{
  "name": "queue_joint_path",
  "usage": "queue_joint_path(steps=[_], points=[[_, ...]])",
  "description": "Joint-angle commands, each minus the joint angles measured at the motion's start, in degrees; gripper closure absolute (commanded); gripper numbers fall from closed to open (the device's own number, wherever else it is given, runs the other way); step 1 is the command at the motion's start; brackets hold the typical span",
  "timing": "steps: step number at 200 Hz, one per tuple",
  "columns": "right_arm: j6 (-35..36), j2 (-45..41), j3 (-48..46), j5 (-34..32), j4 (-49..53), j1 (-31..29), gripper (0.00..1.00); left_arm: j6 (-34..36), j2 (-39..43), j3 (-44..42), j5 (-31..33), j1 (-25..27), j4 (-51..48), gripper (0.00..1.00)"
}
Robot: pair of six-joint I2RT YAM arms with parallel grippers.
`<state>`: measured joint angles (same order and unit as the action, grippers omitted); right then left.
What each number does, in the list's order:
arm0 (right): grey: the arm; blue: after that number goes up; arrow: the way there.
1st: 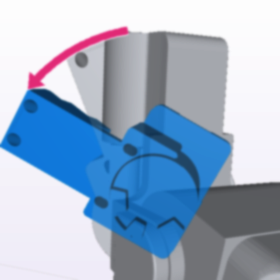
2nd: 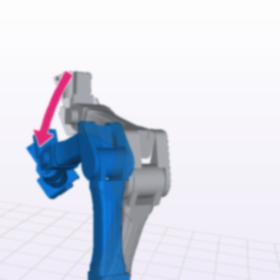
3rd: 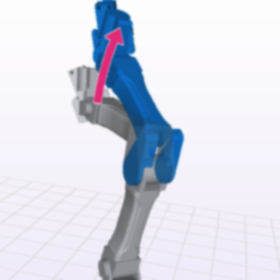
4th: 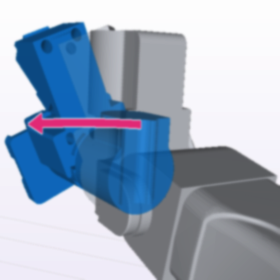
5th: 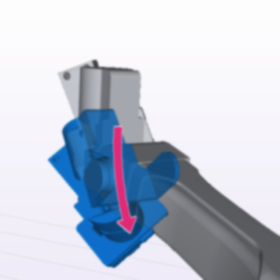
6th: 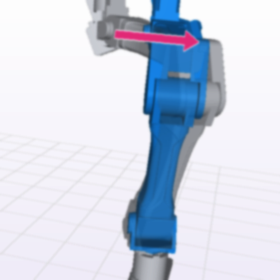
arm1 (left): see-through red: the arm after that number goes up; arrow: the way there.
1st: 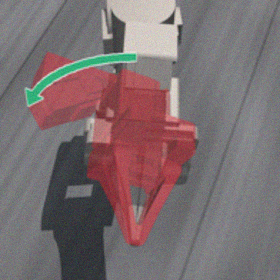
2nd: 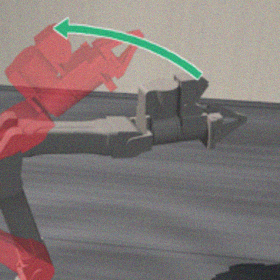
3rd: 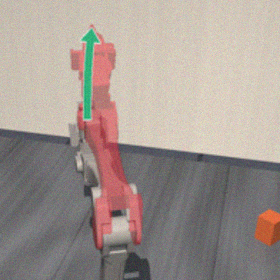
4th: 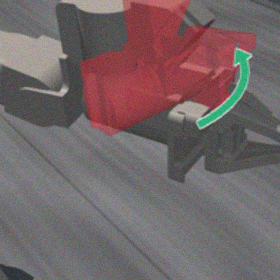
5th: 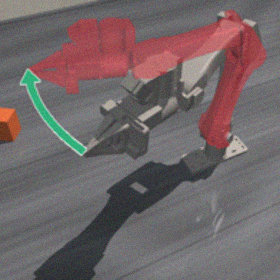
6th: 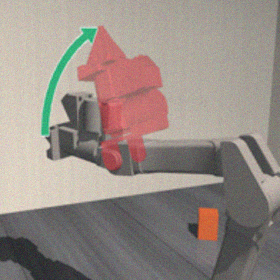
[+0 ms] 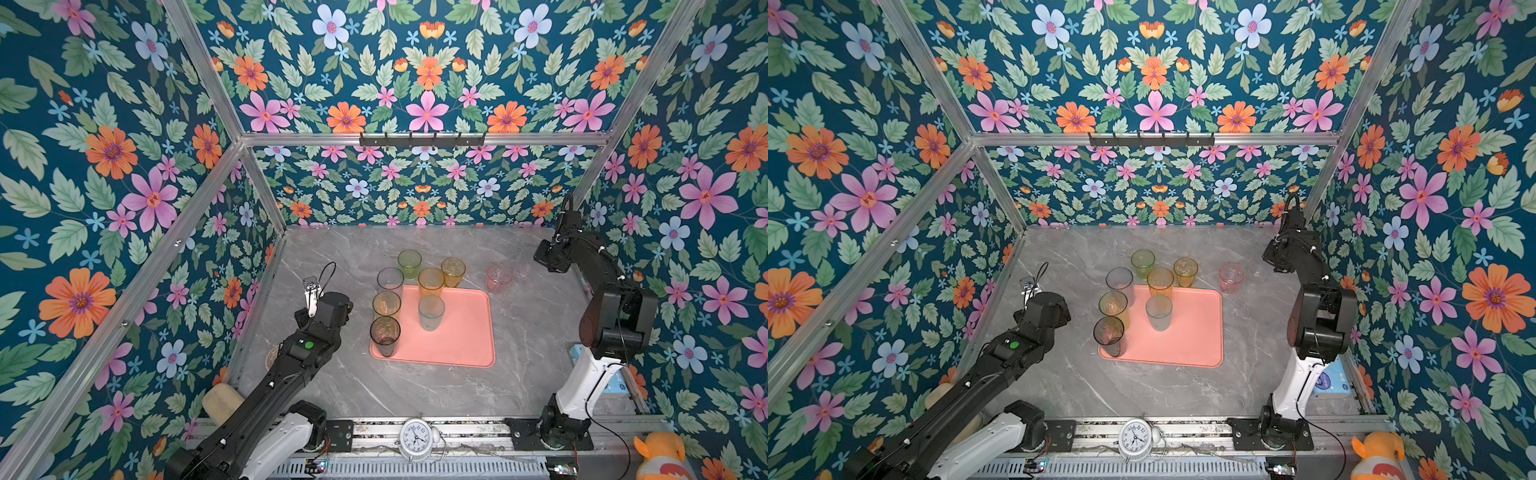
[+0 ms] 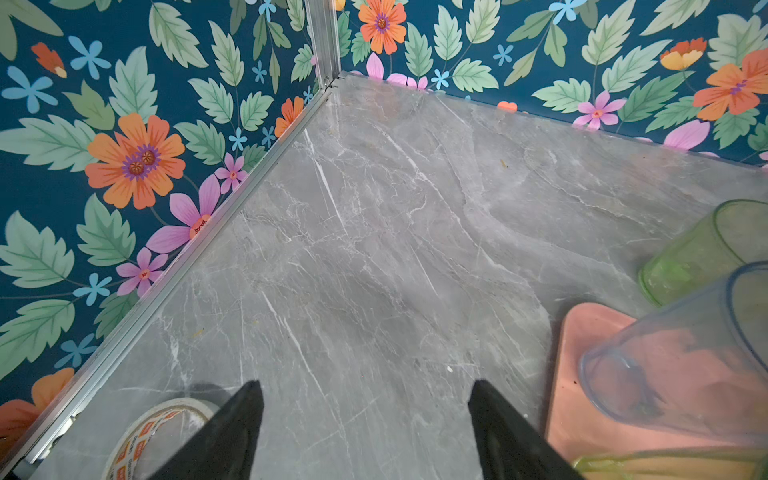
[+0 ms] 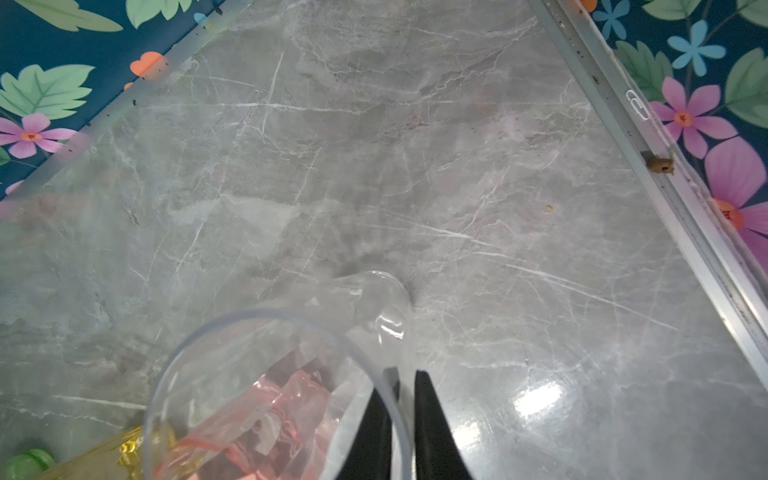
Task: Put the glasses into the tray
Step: 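Lower and close the right gripper on the clear glass's rim, then lift the clear glass with the right gripper and carry it over the tray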
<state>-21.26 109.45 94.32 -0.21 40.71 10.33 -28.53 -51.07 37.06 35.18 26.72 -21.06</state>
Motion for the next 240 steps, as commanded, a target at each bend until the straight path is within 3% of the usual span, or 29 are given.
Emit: queue_joint_path(steps=[1,42,172,240], points=[[-0.17,-0.29,0.58,1.3,0.81,-0.02,0.91,-0.1,0.37,0.45,0.35,0.0,-0.96,0.2],[0.62,-1.63,1.88,1.54,3.2,-0.01,0.96,-0.16,0.62,0.34,0.49,0.0,-1.01,0.2],[2.63,-8.28,9.58,4.84,11.74,-0.14,0.97,-0.38,1.24,0.1,0.38,0.0,-1.09,0.2],[4.29,-10.58,14.86,6.89,18.14,-3.59,0.97,-0.38,0.92,-0.14,0.19,0.0,-0.68,0.2]])
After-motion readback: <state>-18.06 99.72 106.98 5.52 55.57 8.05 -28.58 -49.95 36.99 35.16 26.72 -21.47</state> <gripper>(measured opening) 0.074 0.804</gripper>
